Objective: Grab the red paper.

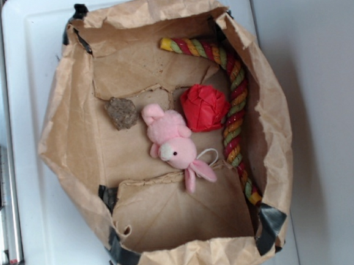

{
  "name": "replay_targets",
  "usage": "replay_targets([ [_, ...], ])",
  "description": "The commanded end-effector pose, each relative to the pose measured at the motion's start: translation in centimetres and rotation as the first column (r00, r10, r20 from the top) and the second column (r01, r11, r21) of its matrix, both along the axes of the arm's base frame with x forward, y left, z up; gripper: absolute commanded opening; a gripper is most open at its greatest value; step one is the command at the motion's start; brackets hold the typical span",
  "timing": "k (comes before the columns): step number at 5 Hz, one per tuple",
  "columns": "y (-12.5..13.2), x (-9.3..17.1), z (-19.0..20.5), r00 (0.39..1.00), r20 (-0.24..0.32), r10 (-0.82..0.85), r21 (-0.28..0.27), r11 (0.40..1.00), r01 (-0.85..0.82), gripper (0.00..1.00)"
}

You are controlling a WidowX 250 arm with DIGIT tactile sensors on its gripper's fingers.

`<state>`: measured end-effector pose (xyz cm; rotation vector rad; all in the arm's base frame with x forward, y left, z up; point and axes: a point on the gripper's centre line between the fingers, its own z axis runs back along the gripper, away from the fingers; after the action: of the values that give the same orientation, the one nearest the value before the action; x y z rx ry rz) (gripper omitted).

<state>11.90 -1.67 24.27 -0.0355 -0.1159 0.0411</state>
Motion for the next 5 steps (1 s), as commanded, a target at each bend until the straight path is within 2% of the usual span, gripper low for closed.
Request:
replay_targets([
  [1,0.0,0.0,0.0,1.000,0.000,0.000,0.000,1.000,0.000,1.00],
  [2,0.3,-1.0,1.0,0.999,0.038,0.010,0.006,1.000,-0.010,1.00],
  [3,0.5,4.0,-2.8,0.998,0.061,-0.013,0.031,0.999,0.011,1.00],
  [4,1.0,9.0,-3.5,0.998,0.061,-0.008,0.058,0.998,0.005,1.00],
  [5,1.4,12.3,-3.8,0.998,0.059,-0.001,0.070,0.998,-0.003,1.00],
])
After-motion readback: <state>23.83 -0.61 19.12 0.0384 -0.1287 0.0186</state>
